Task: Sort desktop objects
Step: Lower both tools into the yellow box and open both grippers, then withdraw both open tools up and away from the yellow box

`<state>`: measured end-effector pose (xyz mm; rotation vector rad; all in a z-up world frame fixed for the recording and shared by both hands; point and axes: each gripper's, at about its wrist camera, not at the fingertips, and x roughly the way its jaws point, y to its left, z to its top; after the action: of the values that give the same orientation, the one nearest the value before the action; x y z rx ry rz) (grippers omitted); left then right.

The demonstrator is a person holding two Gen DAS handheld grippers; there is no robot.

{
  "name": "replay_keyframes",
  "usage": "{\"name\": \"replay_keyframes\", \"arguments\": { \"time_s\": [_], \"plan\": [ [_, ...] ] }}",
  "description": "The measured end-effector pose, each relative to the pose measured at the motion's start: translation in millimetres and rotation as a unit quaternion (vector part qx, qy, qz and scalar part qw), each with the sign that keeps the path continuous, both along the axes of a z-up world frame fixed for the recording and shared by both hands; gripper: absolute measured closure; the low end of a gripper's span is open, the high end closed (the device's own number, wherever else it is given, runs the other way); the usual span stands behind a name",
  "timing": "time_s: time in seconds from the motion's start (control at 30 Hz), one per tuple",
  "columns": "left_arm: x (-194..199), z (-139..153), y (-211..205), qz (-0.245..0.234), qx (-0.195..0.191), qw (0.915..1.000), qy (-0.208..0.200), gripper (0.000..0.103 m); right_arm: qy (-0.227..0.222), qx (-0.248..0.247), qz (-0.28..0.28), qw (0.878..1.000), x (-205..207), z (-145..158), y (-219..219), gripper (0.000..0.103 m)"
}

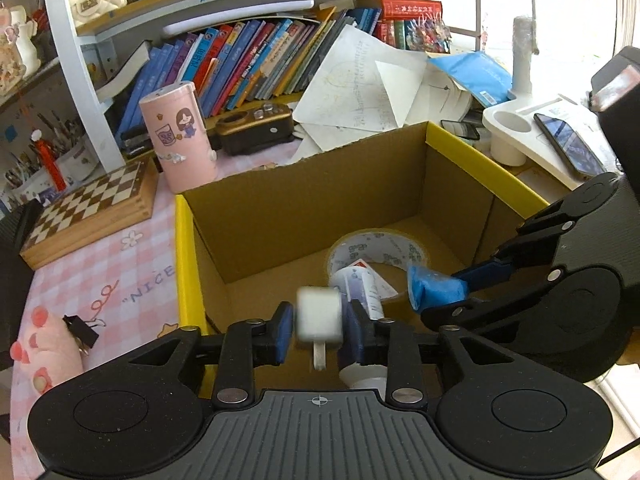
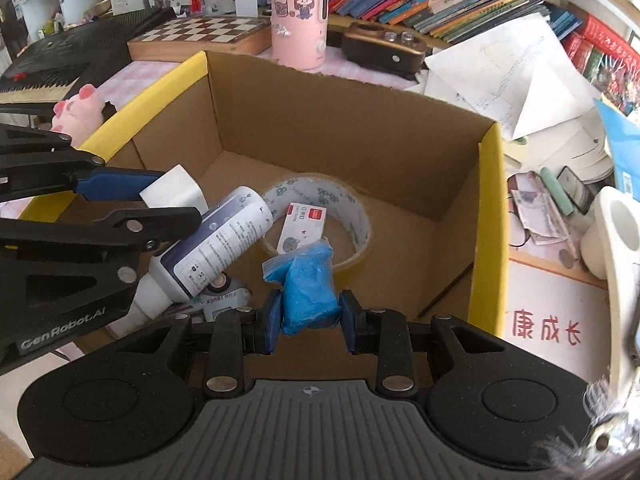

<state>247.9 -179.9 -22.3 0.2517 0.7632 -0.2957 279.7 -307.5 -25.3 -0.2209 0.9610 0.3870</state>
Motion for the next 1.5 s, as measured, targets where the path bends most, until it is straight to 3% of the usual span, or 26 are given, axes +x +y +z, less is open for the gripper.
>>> {"name": "replay_keyframes", "arguments": {
  "time_s": [0.03,0.07,0.1,0.43,0.73,0.8,1.2,1.5],
  "plan": [
    [0,0,0,0.002,0.001,1.0000,-0.001,0.064,0.004,0.001,0.001,1.000,1,-1,0,0.075],
    [-1,0,1,0.004,0.002,1.0000,-0.001,0.051,0.009,0.004,0.002,1.000,3,-2,0,0.075],
    [-2,0,1,0.009,0.007,0.9999,-0.003,0.047,0.015,0.007,0.004,1.000,4,-3,0,0.075],
    [-10,4,5,0.024,0.008,0.9996,-0.014,0.037,0.032,0.014,0.010,0.999,7,-4,0,0.074],
    [-26,26,15,0.039,-0.012,0.9981,-0.046,0.025,-0.010,0.044,-0.011,0.999,-12,13,-8,0.064],
    [-30,31,17,0.044,-0.015,0.9975,-0.053,0.019,-0.022,0.054,-0.021,0.998,-18,19,-11,0.062],
    [-67,50,39,0.081,-0.033,0.9924,-0.087,0.011,-0.111,0.073,-0.088,0.987,-66,54,-14,0.048],
    [-94,49,64,0.098,-0.048,0.9897,-0.092,0.010,-0.152,0.071,-0.154,0.974,-113,54,-3,0.043]
  ]
}}
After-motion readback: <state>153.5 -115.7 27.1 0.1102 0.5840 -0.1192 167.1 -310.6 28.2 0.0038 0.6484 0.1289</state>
